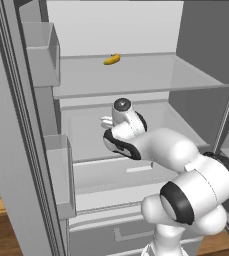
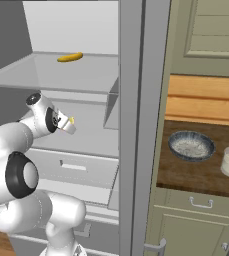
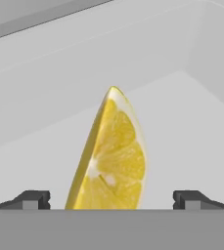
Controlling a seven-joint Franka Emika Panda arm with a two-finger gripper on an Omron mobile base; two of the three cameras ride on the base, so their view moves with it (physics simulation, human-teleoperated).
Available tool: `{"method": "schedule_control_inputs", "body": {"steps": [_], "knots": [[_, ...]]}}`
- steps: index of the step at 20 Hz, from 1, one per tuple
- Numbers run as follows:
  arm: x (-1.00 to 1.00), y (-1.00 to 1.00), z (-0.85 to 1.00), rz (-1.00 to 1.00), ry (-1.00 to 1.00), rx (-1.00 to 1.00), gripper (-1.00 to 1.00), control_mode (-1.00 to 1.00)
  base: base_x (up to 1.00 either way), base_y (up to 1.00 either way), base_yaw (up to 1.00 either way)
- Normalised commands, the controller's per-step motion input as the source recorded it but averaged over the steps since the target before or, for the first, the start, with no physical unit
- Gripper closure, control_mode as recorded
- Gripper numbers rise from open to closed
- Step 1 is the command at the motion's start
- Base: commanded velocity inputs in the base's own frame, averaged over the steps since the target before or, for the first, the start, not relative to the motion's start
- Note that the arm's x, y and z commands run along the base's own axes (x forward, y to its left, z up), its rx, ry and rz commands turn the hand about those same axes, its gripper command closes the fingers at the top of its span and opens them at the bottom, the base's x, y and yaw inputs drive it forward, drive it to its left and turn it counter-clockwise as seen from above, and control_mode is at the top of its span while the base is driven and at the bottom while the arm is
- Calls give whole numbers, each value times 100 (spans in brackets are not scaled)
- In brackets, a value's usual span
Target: Grab a lemon wedge from the fridge and one ice cube from the ice bowl, and put them in the glass of lemonade.
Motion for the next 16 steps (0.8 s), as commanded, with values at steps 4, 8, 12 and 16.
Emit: {"method": "schedule_control_inputs", "body": {"steps": [4, 8, 12, 16], "knots": [[0, -10, 12, -1, 0, 0, -100, -100, 0, 0, 0], [6, -37, 1, -4, 0, 0, -100, -100, 0, 0, 0], [21, -34, 0, -6, 0, 2, -100, -100, 0, 0, 0], [11, -2, -1, -2, 0, 1, -100, -100, 0, 0, 0]]}}
